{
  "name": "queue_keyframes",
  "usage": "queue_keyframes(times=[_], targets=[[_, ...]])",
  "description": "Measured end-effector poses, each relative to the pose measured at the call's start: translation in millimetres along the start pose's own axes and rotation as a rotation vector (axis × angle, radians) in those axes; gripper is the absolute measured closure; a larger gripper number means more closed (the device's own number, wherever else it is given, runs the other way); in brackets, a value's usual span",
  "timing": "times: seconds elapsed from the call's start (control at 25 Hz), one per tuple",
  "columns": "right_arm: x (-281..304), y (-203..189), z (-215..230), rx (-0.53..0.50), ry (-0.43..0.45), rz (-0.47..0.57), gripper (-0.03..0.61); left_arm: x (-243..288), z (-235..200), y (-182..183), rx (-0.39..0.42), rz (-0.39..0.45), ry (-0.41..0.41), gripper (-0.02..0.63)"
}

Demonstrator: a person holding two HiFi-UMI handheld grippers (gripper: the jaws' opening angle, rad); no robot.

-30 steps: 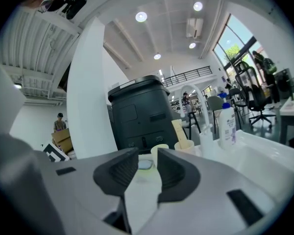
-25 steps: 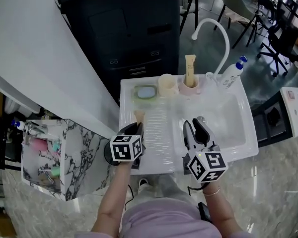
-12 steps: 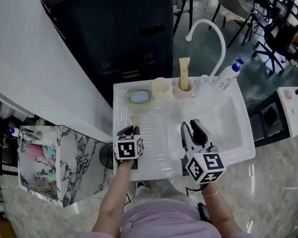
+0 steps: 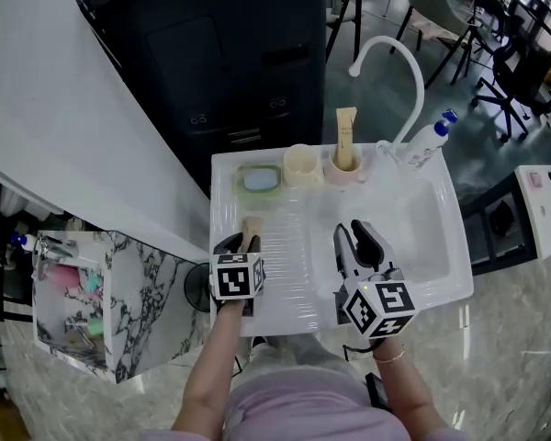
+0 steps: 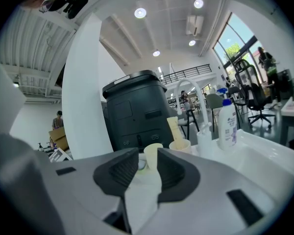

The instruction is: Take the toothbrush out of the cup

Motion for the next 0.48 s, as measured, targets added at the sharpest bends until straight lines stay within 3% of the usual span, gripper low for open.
queue_keyframes(times=[0.2,0.48], targets=[[4.6,8.5,3.4,0.002,-0.006,0.022,0.468,-31.2,12.5,59.1,0.089,0.18,-0.048,0.434],[3.7,25.3,21.1,0.01,-0.047,0.065,0.468,-38.6,55.5,139.6,0.2,0.438,-0.201,0.414]])
Point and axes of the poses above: the fingertips, and each gripper's own axes: x forward along the fingers, z to its right, y out of its top, the point moved 8 cm from there along -x, backward along the fingers, and after that the axes turned 12 degrees about -y, right-handed, at the moved point
